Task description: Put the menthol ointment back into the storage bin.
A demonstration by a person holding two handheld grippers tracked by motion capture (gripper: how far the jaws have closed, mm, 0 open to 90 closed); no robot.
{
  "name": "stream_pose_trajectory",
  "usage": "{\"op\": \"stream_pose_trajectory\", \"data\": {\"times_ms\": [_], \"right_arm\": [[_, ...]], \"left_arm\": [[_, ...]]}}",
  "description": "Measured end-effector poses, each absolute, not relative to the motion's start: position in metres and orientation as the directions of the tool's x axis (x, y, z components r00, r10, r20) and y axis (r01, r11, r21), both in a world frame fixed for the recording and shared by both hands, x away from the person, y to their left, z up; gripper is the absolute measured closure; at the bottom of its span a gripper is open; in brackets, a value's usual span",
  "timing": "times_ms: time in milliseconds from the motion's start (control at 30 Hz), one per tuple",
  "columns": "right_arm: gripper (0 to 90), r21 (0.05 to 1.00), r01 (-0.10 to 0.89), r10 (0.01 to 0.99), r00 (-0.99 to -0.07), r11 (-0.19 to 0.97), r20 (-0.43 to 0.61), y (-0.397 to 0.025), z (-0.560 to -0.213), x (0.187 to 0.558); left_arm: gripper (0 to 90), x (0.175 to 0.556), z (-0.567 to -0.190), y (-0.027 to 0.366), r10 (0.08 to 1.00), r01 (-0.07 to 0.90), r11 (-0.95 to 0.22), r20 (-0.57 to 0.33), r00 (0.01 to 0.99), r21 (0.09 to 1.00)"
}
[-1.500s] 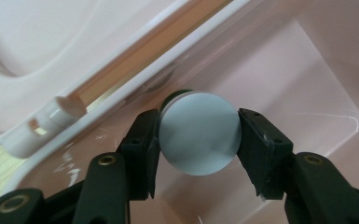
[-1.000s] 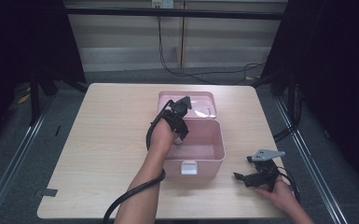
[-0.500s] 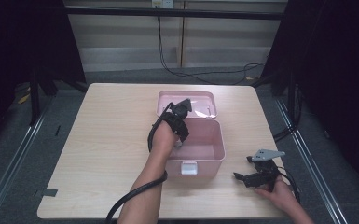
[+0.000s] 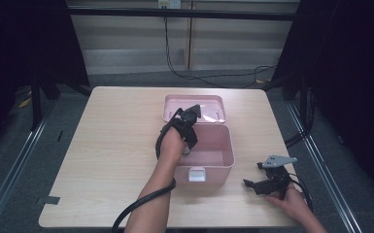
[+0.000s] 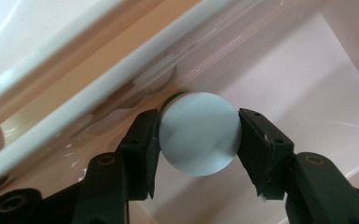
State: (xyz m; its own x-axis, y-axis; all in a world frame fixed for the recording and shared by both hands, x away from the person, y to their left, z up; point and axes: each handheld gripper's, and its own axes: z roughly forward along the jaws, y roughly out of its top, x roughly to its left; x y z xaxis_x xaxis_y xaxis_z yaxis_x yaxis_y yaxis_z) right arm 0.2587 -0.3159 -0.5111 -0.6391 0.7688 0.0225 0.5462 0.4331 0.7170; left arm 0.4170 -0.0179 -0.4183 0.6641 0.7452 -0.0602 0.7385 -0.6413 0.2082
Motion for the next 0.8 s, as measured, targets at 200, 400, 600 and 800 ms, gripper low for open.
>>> {"op": "stream_pose_trajectory", "data": {"times_ms": [200,400,600,800], "right_arm": [[9.7,0.717,0.545,0.768,-0.640,0.434,0.021,-0.3160,-0.5112,0.2587],[9.7,0.718,0.544,0.768,-0.640,0.435,0.021,-0.3160,-0.5112,0.2588],[9.7,0.718,0.544,0.768,-0.640,0.435,0.021,-0.3160,-0.5112,0.2588],[9.7,0.718,0.544,0.768,-0.640,0.435,0.021,-0.3160,-0.5112,0.2588]], "left_arm": [[49.5,0.4166,-0.4212,-0.0187,0.750,0.745,-0.635,-0.067,0.658,0.205],[48.5,0.4168,-0.4213,-0.0197,0.745,0.737,-0.645,-0.049,0.666,0.202],[47.6,0.4165,-0.4181,-0.0188,0.749,0.740,-0.641,-0.046,0.661,0.203],[47.6,0.4164,-0.4169,-0.0181,0.752,0.743,-0.638,-0.046,0.658,0.200]]}}
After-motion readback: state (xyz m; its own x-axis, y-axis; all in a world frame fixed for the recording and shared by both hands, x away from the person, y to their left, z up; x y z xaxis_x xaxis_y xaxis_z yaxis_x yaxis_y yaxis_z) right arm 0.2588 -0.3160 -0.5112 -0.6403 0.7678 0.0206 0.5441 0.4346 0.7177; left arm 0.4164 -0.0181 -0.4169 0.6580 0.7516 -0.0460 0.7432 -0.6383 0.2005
